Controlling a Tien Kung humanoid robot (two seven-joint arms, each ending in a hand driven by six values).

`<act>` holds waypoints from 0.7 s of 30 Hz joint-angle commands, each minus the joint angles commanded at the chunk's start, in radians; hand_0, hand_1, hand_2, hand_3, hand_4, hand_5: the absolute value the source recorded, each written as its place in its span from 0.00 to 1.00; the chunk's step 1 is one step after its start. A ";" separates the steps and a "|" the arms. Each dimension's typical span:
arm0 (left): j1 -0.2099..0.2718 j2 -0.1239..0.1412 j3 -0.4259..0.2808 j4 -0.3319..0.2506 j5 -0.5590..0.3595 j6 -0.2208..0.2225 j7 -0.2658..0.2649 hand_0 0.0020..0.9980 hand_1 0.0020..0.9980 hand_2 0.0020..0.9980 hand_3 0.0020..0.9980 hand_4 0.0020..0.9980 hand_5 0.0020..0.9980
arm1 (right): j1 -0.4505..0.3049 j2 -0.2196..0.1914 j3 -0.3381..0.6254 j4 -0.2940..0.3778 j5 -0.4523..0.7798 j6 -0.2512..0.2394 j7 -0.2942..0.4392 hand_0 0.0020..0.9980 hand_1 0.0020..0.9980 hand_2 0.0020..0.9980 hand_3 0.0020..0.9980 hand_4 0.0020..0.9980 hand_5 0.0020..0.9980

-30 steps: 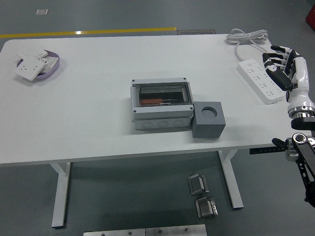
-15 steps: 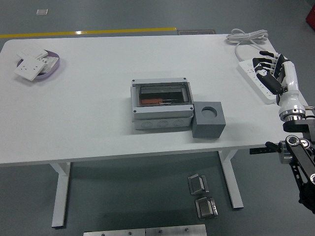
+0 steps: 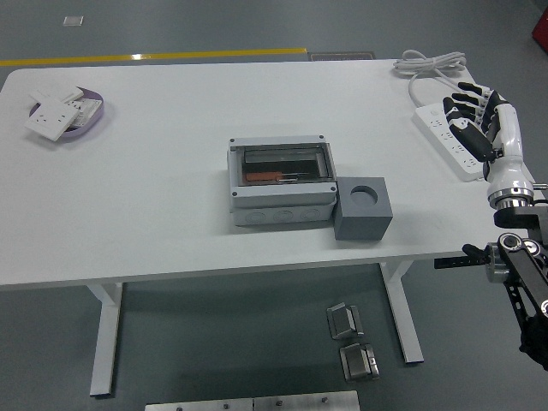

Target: Pick up the cylinder from the cube,place it in the box,flap close box

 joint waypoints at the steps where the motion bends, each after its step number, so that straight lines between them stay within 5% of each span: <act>1: 0.000 0.000 0.001 0.000 -0.002 0.000 -0.001 0.59 0.61 0.61 0.65 0.68 0.30 | -0.001 0.002 0.005 0.001 -0.001 0.000 0.000 0.73 0.70 0.70 0.72 0.72 0.34; 21: 0.011 -0.014 0.018 0.000 -0.004 0.000 -0.007 0.59 0.61 0.61 0.65 0.68 0.30 | 0.064 0.086 0.052 0.000 -0.112 -0.018 -0.003 0.71 0.69 0.69 0.72 0.75 0.32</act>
